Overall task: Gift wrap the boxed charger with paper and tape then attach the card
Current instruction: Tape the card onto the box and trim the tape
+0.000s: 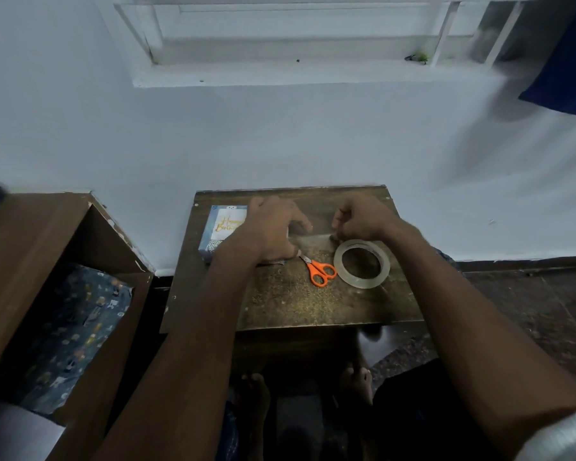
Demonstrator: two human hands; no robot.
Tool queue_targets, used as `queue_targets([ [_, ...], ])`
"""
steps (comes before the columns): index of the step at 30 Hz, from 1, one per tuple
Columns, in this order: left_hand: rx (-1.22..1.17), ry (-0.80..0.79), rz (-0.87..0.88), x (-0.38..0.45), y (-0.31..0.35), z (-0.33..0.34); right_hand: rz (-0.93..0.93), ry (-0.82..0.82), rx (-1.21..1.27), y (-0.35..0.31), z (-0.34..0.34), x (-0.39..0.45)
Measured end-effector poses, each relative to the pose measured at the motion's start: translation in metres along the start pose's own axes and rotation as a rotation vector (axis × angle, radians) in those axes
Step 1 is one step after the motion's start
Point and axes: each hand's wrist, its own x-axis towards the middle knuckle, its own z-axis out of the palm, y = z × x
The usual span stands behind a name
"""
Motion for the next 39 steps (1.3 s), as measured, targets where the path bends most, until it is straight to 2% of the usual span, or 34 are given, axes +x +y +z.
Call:
queue_targets([
  [2,0.024,-0.101,0.003,0.001,0.009,0.011,0.007,-0.123,-0.037,0.006,-0.006,-0.008],
  [4,0.055,-0.146,0.017,-0.002,0.019,0.018,0.025,-0.176,-0.076,0.010,-0.007,-0.016],
  [8,0.232,-0.136,0.030,-0.012,0.043,0.020,0.064,-0.083,-0.133,0.017,0.001,-0.031],
  [12,0.264,-0.150,0.001,-0.026,0.053,0.030,0.147,-0.024,-0.147,0.019,0.001,-0.048],
  [14,0.240,-0.113,-0.010,-0.037,0.060,0.034,0.224,0.008,-0.050,0.019,-0.003,-0.061],
  [19,0.156,-0.011,-0.052,-0.065,0.070,0.035,0.387,0.112,0.369,0.034,-0.001,-0.078],
  [23,0.211,0.101,-0.051,-0.070,0.074,0.023,0.502,0.201,0.567,0.045,0.006,-0.084],
  [25,0.139,0.162,-0.064,-0.067,0.069,0.019,0.521,0.227,0.640,0.053,0.018,-0.079],
  [29,-0.102,0.266,-0.032,-0.060,0.072,0.028,0.533,0.193,0.892,0.027,0.026,-0.096],
  [33,-0.285,0.250,-0.090,-0.048,0.086,0.043,0.522,0.122,1.038,0.015,0.027,-0.098],
  [39,-0.402,0.321,-0.153,-0.034,0.087,0.052,0.515,0.008,1.264,0.023,0.029,-0.111],
])
